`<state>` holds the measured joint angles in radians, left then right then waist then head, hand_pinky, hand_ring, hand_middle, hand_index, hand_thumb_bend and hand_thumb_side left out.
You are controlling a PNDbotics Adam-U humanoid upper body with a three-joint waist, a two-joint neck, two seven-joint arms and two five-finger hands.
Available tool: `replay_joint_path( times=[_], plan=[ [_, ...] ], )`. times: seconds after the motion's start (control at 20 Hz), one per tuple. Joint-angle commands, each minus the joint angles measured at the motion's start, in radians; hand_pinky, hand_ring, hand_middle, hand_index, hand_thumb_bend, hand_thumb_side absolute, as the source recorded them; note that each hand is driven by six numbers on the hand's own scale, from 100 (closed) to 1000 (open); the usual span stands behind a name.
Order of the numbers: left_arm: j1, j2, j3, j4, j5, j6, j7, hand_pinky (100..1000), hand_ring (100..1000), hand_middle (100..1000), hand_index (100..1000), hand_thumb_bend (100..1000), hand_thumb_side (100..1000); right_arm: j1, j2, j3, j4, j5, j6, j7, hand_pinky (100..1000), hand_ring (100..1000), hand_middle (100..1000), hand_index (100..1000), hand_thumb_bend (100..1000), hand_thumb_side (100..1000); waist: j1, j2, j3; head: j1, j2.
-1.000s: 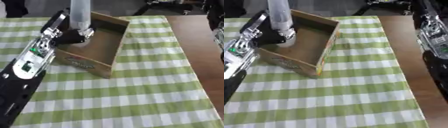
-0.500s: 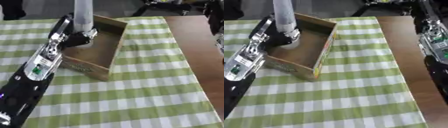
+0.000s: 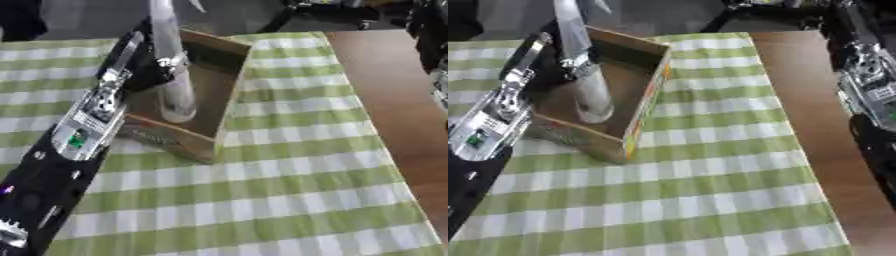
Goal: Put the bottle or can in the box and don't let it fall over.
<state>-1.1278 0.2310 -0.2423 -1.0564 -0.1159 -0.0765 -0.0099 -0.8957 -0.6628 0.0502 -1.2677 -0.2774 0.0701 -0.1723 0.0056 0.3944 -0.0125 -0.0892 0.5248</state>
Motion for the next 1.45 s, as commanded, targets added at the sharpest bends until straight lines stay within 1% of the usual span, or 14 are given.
replay_joint_path(
  times=[0.05, 0.15, 0.6, 0.95, 1.05, 1.3, 1.45],
  plan=[
    [-0.018, 0.013, 0.016, -0.009, -0.017, -0.002, 0.007, 948, 866, 846, 915, 642, 500, -0.007, -0.027, -0.009, -0.013, 0.003, -0.001, -0.001, 897, 802, 842, 870, 100, 819, -0.002, -0.023, 0.001, -0.003, -0.003],
    [-0.012, 0.023, 0.015, -0.015, -0.007, 0.004, 0.010, 940, 855, 822, 889, 615, 494, -0.003, -0.029, -0.010, -0.012, 0.003, -0.001, -0.002, 897, 802, 841, 870, 100, 819, -0.003, -0.026, 0.007, -0.006, 0.002],
    [0.048, 0.117, 0.023, -0.105, 0.091, 0.050, 0.022, 933, 841, 806, 861, 576, 510, 0.023, -0.042, -0.020, -0.006, 0.000, -0.005, -0.010, 897, 802, 841, 870, 100, 815, -0.016, -0.055, 0.058, -0.026, 0.031],
    [0.138, 0.239, 0.043, -0.240, 0.202, 0.086, 0.027, 930, 835, 799, 848, 523, 537, 0.035, -0.043, -0.026, 0.000, -0.001, -0.008, -0.012, 897, 802, 841, 870, 100, 813, -0.031, -0.076, 0.094, -0.042, 0.047],
    [0.168, 0.277, 0.051, -0.274, 0.236, 0.092, 0.028, 929, 835, 800, 849, 524, 535, 0.037, -0.045, -0.027, -0.001, -0.003, -0.009, -0.013, 897, 802, 841, 870, 100, 812, -0.035, -0.080, 0.103, -0.045, 0.052],
    [0.238, 0.369, 0.073, -0.345, 0.285, 0.105, 0.028, 932, 838, 805, 852, 511, 546, 0.044, -0.051, -0.031, -0.002, -0.007, -0.011, -0.015, 898, 802, 841, 871, 100, 805, -0.046, -0.091, 0.120, -0.054, 0.065],
    [0.270, 0.407, 0.086, -0.376, 0.302, 0.111, 0.032, 932, 839, 808, 854, 503, 555, 0.049, -0.053, -0.033, -0.002, -0.009, -0.011, -0.017, 898, 802, 841, 871, 100, 805, -0.051, -0.098, 0.130, -0.055, 0.071]
  ],
)
